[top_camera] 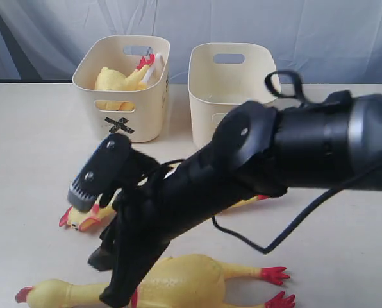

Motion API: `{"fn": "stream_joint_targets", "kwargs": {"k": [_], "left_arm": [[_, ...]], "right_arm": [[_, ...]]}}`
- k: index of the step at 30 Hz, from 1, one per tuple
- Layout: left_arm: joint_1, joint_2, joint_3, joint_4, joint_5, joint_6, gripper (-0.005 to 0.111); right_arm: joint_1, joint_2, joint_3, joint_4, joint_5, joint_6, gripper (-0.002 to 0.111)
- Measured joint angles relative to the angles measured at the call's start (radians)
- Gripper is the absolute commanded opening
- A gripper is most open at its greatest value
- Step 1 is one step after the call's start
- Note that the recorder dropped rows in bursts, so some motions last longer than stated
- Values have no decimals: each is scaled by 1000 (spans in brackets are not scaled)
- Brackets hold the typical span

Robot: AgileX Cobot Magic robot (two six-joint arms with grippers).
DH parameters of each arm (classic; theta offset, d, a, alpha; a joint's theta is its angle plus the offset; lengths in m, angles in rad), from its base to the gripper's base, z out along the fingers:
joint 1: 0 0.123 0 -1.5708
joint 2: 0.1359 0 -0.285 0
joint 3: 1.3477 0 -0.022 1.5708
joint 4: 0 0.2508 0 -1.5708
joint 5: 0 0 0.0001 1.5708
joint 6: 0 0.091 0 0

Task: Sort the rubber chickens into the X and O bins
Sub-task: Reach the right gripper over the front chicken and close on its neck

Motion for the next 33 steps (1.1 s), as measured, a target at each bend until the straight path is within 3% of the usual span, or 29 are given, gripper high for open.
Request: {"fn": "stream_joint_targets", "kwargs": {"k": [2, 11, 33], "left_arm": [[0, 0, 0, 0, 0, 0, 0], [0, 0, 0, 0, 0, -4, 0], [0, 0, 0, 2, 0, -4, 0]], "right_arm": [[49, 40, 0, 0, -71, 0, 65], [157, 108, -5, -84, -304, -2, 65], [165, 261, -117, -103, -230, -2, 65]]}}
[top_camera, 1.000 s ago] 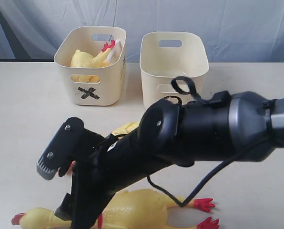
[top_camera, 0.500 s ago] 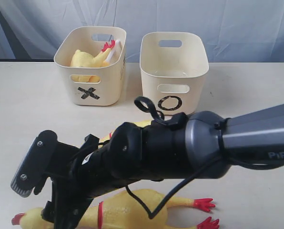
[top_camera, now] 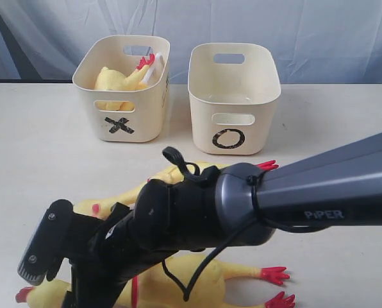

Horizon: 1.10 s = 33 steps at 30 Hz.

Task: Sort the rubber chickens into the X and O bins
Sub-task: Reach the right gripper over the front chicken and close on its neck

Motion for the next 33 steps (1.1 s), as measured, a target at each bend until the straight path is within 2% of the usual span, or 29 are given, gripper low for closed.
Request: {"fn": "stream_joint_targets", "kwargs": {"k": [8, 9, 13, 16, 23, 29, 33], "left_arm": [[0, 0, 0, 0, 0, 0, 0], [0, 0, 0, 0, 0, 0, 0], [0, 0, 0, 0, 0, 0, 0], [0, 0, 0, 0, 0, 0, 0], [0, 0, 0, 0, 0, 0, 0], [0, 0, 0, 0, 0, 0, 0], [0, 0, 0, 0, 2, 0, 0]], "right_arm": [[0, 29, -7, 0, 0, 0, 64], [0, 32, -9, 0, 0, 0, 62], [0, 37, -11, 0, 0, 0, 42], [0, 37, -11, 2, 0, 0, 35], [2, 39, -15, 2, 5, 0, 43], [2, 55, -16, 2, 18, 2, 42], [2, 55, -16, 2, 18, 2, 25]]}}
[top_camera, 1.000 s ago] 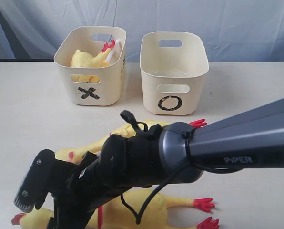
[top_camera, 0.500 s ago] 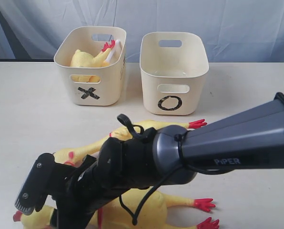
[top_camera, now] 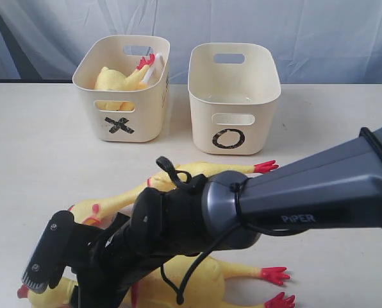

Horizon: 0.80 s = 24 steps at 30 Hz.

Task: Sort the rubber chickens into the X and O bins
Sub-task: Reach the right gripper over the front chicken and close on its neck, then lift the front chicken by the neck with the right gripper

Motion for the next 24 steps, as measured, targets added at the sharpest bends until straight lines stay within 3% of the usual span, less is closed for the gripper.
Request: {"fn": "stream_joint_targets", "kwargs": {"k": [4, 14, 24], "left_arm": [[0, 0, 0, 0, 0, 0, 0], [0, 0, 0, 0, 0, 0, 0], [0, 0, 0, 0, 10, 0, 0]], "right_arm": [[0, 0, 0, -2, 0, 0, -1], [0, -5, 0, -2, 3, 107, -1], [0, -163, 0, 10, -41, 231, -1]]}}
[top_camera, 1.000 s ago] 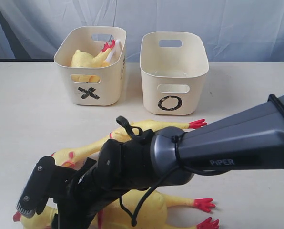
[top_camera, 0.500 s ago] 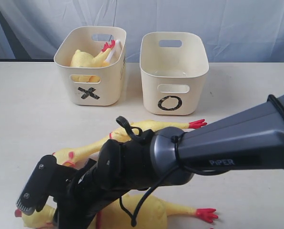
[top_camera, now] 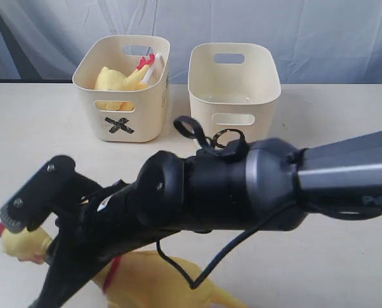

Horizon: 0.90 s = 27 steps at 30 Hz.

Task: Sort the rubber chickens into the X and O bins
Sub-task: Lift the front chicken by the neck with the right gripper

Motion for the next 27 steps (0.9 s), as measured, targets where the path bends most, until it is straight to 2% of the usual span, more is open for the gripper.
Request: {"fn": "stream_joint_targets", "kwargs": {"k": [13, 20, 27], "left_arm": [[0, 0, 0, 0, 2, 0, 0], [0, 0, 0, 0, 2, 0, 0], [0, 0, 0, 0, 2, 0, 0]], "right_arm": [[0, -209, 0, 219, -208, 35, -1], [0, -311, 0, 235, -323, 37, -1], [0, -432, 49, 238, -520, 37, -1]]}}
